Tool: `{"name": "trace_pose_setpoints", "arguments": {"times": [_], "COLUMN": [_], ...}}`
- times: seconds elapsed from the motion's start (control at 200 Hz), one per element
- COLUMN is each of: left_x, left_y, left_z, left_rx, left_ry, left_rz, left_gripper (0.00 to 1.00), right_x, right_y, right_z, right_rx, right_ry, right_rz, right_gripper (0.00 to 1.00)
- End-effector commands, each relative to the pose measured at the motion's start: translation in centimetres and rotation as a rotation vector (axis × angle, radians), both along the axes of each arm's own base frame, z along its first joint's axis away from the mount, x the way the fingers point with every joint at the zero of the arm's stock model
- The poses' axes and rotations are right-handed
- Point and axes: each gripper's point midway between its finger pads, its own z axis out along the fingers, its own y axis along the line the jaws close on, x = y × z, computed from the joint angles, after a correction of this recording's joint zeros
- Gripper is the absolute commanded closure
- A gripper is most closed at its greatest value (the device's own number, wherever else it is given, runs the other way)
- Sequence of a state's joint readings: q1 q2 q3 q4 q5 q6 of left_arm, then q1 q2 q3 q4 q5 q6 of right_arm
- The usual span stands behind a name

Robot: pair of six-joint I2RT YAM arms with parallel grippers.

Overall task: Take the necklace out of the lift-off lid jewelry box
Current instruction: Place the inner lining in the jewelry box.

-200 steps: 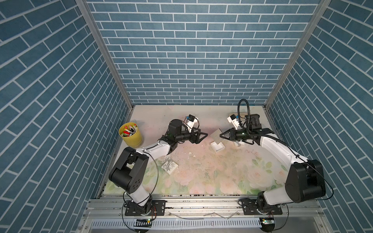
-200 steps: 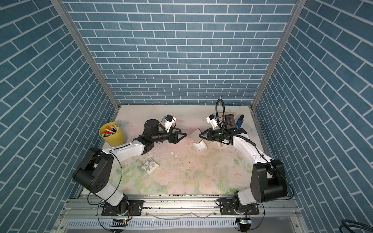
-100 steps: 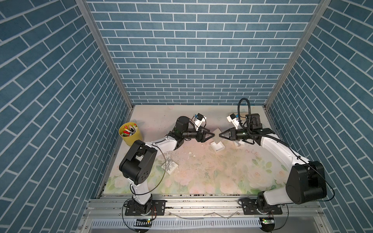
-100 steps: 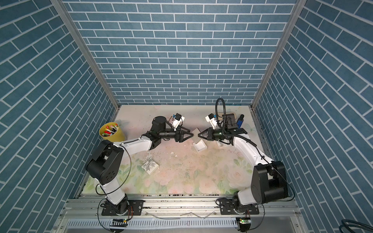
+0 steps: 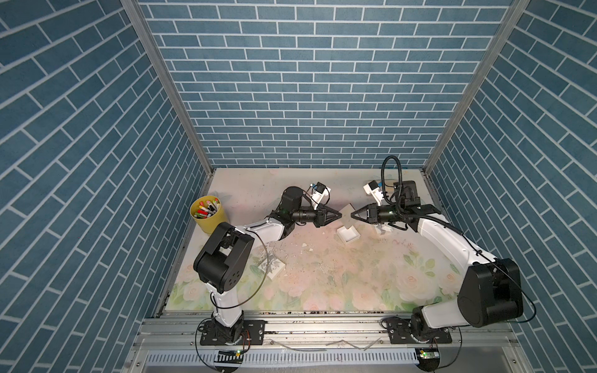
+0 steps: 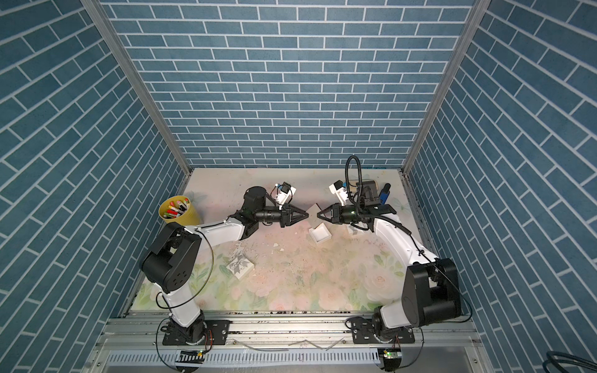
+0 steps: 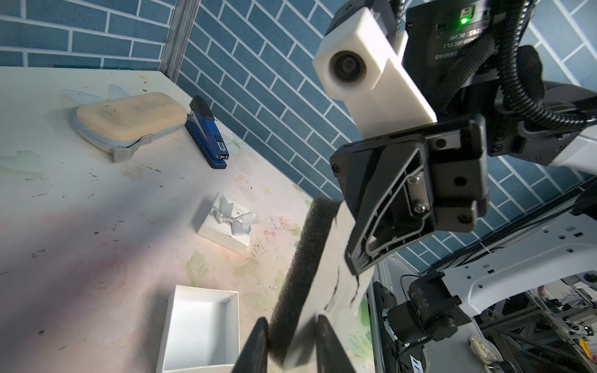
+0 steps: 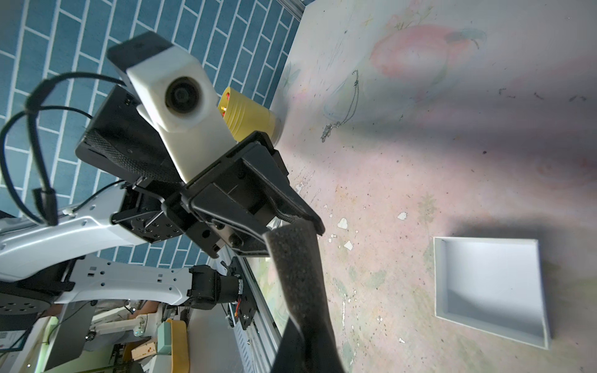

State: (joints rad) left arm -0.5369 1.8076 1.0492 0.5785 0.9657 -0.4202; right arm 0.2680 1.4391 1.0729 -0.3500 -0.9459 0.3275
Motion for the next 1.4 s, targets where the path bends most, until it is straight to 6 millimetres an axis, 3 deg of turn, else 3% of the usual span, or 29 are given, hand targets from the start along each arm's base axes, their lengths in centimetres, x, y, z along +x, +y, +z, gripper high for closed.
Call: {"name": "trace_pose_setpoints", "arguments": {"times": [0.0, 0.195, 0.53, 0.86, 1.035, 1.395], "left_x": [0.3, 0.8, 1.9, 2.7, 2.5, 1.7], "left_y": [-0.1, 0.1, 0.4, 1.3, 0.7, -1.8], "left_z": [1.0, 0.7, -0.9, -5.9, -7.5, -9.3], "left_rx": [-0.028, -0.026, 0.019, 0.235, 0.344, 0.487], "left_ry": [-0.021, 0.000, 0.027, 0.078, 0.089, 0.081], "left_rz": [-0.012, 0.007, 0.075, 0.177, 0.188, 0.181], "left_gripper": [0.76, 0.81, 0.88, 0.88, 0.89, 0.89], "right_x": [0.0, 0.0, 0.6, 1.6, 1.6, 2.0], "right_y": [-0.3, -0.8, -2.3, -6.1, -6.1, -5.6], "right_z": [1.4, 1.0, 0.1, -2.7, -5.0, -6.6], "right_rx": [-0.019, -0.056, -0.177, -0.407, -0.430, -0.424], "right_ry": [-0.070, -0.071, -0.077, -0.105, -0.047, -0.020], "right_rz": [0.000, -0.020, -0.096, -0.252, -0.251, -0.240], "right_gripper": [0.81, 0.66, 0.62, 0.64, 0.66, 0.70]}}
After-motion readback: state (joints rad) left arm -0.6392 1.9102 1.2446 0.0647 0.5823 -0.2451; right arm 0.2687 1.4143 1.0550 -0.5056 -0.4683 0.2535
